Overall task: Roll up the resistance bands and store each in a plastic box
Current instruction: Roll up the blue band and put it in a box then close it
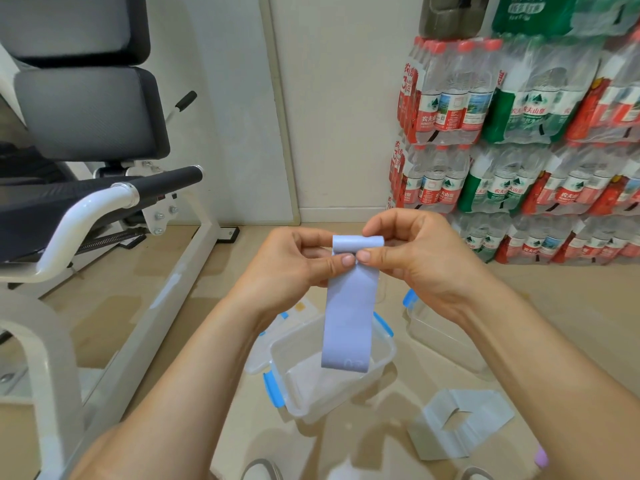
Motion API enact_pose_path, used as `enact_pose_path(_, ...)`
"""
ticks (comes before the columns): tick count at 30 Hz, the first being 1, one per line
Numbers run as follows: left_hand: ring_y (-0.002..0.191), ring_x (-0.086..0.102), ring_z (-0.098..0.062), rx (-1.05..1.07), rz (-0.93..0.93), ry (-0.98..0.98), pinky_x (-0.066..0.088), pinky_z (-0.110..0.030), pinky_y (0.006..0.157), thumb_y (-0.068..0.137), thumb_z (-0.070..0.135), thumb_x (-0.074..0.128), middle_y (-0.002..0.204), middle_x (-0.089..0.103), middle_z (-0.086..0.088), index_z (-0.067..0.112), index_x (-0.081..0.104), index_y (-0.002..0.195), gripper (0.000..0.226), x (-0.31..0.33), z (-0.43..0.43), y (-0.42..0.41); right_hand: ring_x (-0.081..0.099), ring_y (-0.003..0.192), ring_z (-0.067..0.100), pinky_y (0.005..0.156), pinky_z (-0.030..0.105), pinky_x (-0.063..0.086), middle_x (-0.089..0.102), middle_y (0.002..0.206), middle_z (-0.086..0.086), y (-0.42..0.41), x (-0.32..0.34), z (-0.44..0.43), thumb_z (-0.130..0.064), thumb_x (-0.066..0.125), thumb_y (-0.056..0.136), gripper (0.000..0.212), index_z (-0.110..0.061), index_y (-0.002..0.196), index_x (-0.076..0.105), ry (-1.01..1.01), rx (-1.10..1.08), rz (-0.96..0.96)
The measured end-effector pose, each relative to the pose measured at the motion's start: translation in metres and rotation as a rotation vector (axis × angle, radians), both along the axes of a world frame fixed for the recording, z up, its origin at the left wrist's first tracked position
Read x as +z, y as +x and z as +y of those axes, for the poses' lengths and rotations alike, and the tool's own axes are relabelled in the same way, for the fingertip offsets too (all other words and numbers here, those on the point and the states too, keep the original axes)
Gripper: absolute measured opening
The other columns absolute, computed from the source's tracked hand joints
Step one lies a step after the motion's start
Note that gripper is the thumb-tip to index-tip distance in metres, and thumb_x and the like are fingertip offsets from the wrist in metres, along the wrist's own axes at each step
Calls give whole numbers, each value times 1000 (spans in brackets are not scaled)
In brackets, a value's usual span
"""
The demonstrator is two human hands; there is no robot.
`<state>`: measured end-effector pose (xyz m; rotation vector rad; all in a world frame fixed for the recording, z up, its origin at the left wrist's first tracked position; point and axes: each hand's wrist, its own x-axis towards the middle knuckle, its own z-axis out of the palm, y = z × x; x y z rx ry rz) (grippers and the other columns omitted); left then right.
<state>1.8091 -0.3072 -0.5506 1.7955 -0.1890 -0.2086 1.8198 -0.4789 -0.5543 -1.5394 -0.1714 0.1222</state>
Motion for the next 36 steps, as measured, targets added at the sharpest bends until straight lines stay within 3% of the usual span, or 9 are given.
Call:
enact_pose_path(4,92,68,-5,-44,-70,100,53,-19,81,90,22,62,98,75,3,19,72,107,20,1,3,-1,60,82,28,92,61,44,66,85,17,0,1,-2,14,70,72,27,-13,75,66,-14,3,6)
enact_pose_path(7,97,67,-18,3,-169,142,54,-36,90,81,18,73,104,72,-2,24,69,112,33,1,6,0,61,84,30,94,64,41,69,92,23,1,1,-3,8,73,71,23,-13,80,68,-17,30,15)
enact_pose_path(10,93,57,-11,-146,-249,176,55,-27,75,68,-3,79,119,60,12,33,61,121,67,10,10,-3,62,90,31,95,66,38,70,101,26,4,0,-10,-5,78,61,34,-14,93,69,-60,145,55)
enact_pose_path(12,95,55,-10,-303,-259,278,51,-20,68,65,-8,78,125,56,24,39,60,122,76,18,10,-9,64,92,28,88,54,45,72,100,22,5,-1,-15,-3,76,63,44,-11,105,66,-76,264,80)
enact_pose_path(17,83,56,-10,-296,-301,402,50,-20,69,60,4,85,102,68,16,44,65,108,66,20,2,-16,68,78,19,77,32,51,73,84,10,5,0,-20,3,73,65,50,-15,110,59,-86,427,141)
enact_pose_path(22,78,57,-25,-260,-235,312,54,-34,79,52,4,90,90,69,15,37,68,105,66,20,1,-17,58,91,24,86,44,34,71,95,12,5,0,-21,-4,77,66,50,-12,112,61,-130,503,171)
enact_pose_path(27,66,55,-13,-266,-195,303,54,-30,71,50,3,90,76,66,10,33,70,104,65,22,6,-15,62,63,7,59,19,47,69,78,6,3,2,-25,10,67,77,35,-4,109,62,-179,517,170)
enact_pose_path(30,64,57,-12,-257,-182,353,53,-27,69,50,7,91,64,60,7,38,70,101,63,24,9,-15,66,69,11,63,22,52,68,83,12,2,2,-23,10,67,78,30,-8,103,65,-170,510,175)
enact_pose_path(36,66,58,-12,-206,-299,622,53,-35,74,56,20,90,69,64,2,48,63,103,61,21,6,-16,63,72,10,62,20,50,70,88,12,1,0,-17,-5,71,80,31,-8,110,66,-179,411,182)
